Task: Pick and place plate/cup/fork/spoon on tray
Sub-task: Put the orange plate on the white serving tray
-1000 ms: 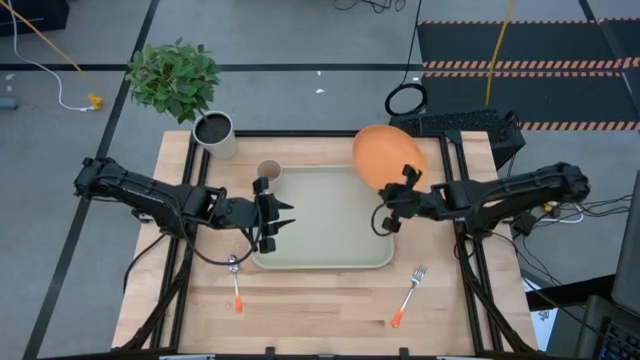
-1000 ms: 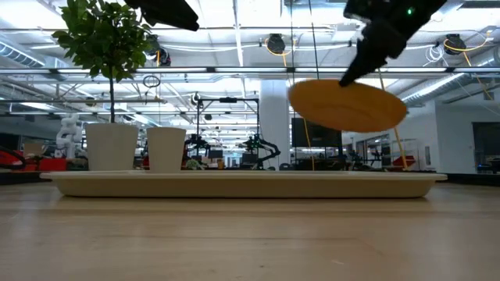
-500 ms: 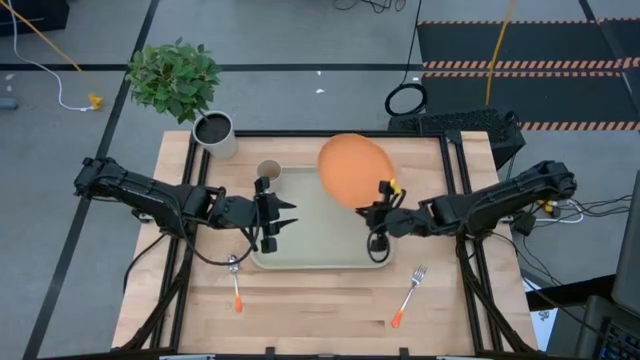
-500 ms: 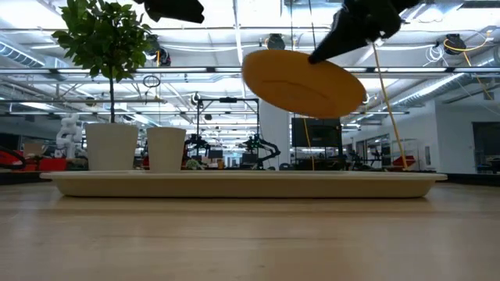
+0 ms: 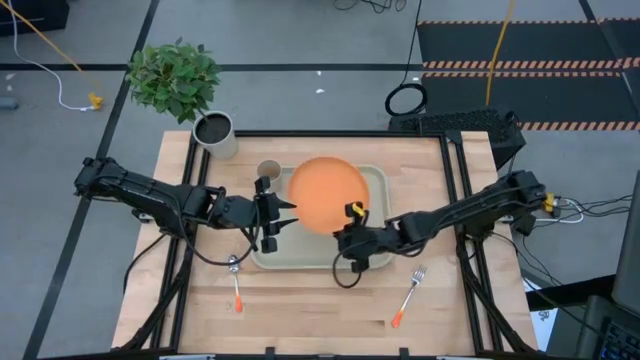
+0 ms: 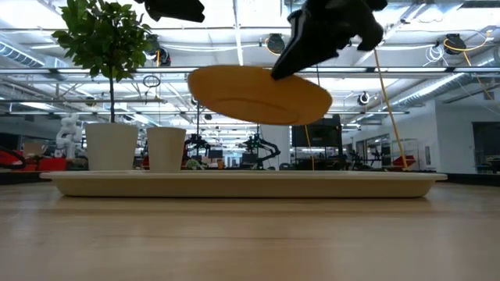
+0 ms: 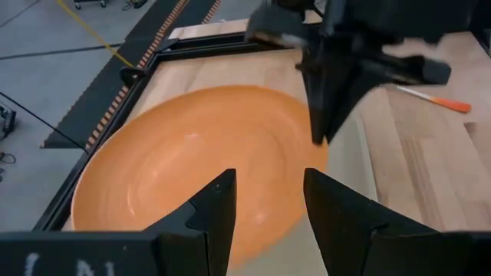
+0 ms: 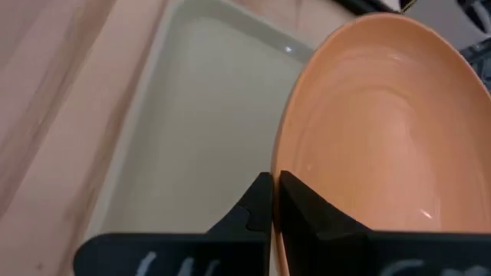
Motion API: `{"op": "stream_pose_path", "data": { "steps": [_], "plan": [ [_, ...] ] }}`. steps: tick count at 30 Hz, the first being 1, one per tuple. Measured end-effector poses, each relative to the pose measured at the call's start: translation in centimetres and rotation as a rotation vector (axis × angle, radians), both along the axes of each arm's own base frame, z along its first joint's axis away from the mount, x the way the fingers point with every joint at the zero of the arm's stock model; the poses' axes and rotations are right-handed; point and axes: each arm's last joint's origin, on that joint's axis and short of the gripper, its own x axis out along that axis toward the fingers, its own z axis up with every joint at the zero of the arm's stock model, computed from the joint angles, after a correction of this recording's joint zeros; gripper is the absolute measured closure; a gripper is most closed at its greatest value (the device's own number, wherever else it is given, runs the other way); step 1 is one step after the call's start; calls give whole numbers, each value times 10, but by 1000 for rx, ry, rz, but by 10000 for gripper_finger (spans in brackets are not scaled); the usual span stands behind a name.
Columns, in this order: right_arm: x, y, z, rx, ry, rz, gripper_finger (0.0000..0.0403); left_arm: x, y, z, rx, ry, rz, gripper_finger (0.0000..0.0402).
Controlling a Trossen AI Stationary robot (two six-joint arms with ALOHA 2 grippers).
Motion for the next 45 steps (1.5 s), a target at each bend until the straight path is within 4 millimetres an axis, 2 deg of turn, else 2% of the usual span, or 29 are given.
{"op": "stream_pose_path", "data": {
  "steps": [9,20,33,45],
  "plan": [
    [19,6,-21,19,53,37,403,0,-2,1,26,-7,-22,245],
    [30,10,-46,39,92,45,403,1,-2,3,55,-24,-39,245],
    [31,10,-51,32,99,50,403,3,-3,8,69,-68,-51,245],
    [44,6,-75,49,122,79,403,4,-3,9,60,-88,-59,245]
  ]
}}
